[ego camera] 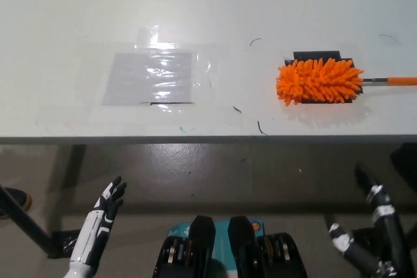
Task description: The robot uses it right hand to pick up an extended orange duster kept in the middle of the desk and presses its handle against the desk to collapse it
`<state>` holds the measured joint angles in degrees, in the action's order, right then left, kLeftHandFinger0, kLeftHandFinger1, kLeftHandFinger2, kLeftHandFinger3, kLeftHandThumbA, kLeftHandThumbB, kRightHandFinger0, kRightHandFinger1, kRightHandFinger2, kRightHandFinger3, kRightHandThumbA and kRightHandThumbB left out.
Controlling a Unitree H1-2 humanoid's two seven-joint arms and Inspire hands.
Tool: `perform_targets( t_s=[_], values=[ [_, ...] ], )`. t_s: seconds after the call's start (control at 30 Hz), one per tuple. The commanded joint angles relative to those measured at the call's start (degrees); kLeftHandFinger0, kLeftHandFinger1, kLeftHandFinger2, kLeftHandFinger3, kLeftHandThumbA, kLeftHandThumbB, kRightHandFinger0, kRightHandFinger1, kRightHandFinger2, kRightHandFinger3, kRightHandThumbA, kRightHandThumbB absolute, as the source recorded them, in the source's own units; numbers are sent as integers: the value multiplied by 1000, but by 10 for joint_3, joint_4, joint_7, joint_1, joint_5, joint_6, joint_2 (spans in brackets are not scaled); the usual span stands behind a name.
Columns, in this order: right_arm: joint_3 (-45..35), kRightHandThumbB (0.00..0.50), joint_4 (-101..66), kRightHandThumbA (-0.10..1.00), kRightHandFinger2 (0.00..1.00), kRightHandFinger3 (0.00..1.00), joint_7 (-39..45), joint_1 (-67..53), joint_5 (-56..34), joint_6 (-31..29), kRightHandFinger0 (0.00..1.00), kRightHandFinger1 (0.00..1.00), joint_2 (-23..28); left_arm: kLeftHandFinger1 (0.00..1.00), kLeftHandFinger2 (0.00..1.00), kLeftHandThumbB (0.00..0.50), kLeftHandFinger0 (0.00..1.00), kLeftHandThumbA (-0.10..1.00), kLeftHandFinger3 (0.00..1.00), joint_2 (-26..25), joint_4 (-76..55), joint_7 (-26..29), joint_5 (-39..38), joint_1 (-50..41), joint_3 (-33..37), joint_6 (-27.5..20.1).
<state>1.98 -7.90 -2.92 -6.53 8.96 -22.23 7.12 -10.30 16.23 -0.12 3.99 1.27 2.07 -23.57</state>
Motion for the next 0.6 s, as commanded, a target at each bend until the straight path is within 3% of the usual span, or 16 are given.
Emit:
perform_targets(
  t_s=[0.0, 0.13, 0.2, 0.27, 0.3, 0.33, 0.47, 0.57],
  values=[
    [-28, 147, -74, 707, 1000, 1000, -6, 42, 64, -22, 1000, 1000, 26, 1000, 1000, 500, 1000, 1000, 1000, -11, -19, 6, -8, 2, -1, -34],
    [-50, 226, -149, 795, 1000, 1000, 35, 113, 63, 81, 1000, 1000, 72, 1000, 1000, 500, 1000, 1000, 1000, -13, -19, 11, -2, 3, 0, -34],
    [-56, 242, -179, 898, 1000, 1000, 63, 144, 71, 141, 1000, 1000, 101, 1000, 1000, 500, 1000, 1000, 1000, -13, -18, 11, -3, 2, 2, -34],
    [-57, 270, -214, 935, 1000, 1000, 106, 193, 58, 235, 1000, 1000, 141, 1000, 1000, 500, 1000, 1000, 1000, -13, -19, 12, 0, 2, 4, -34],
    [-54, 264, -224, 933, 1000, 1000, 127, 216, 49, 273, 1000, 1000, 161, 1000, 1000, 500, 1000, 1000, 1000, -13, -19, 11, 0, 2, 4, -34],
    [-49, 271, -225, 1000, 1000, 1000, 147, 245, 70, 294, 1000, 1000, 181, 1000, 1000, 500, 1000, 1000, 1000, -13, -19, 10, -2, 1, 3, -34],
    [-13, 288, -209, 1000, 1000, 1000, 235, 367, 73, 406, 1000, 1000, 250, 1000, 1000, 500, 1000, 1000, 1000, -14, -18, 6, -4, 1, 4, -34],
    [15, 264, -169, 1000, 1000, 1000, 277, 432, 72, 433, 1000, 1000, 280, 1000, 1000, 500, 1000, 1000, 1000, -13, -17, 5, -5, 1, 5, -34]
  ],
)
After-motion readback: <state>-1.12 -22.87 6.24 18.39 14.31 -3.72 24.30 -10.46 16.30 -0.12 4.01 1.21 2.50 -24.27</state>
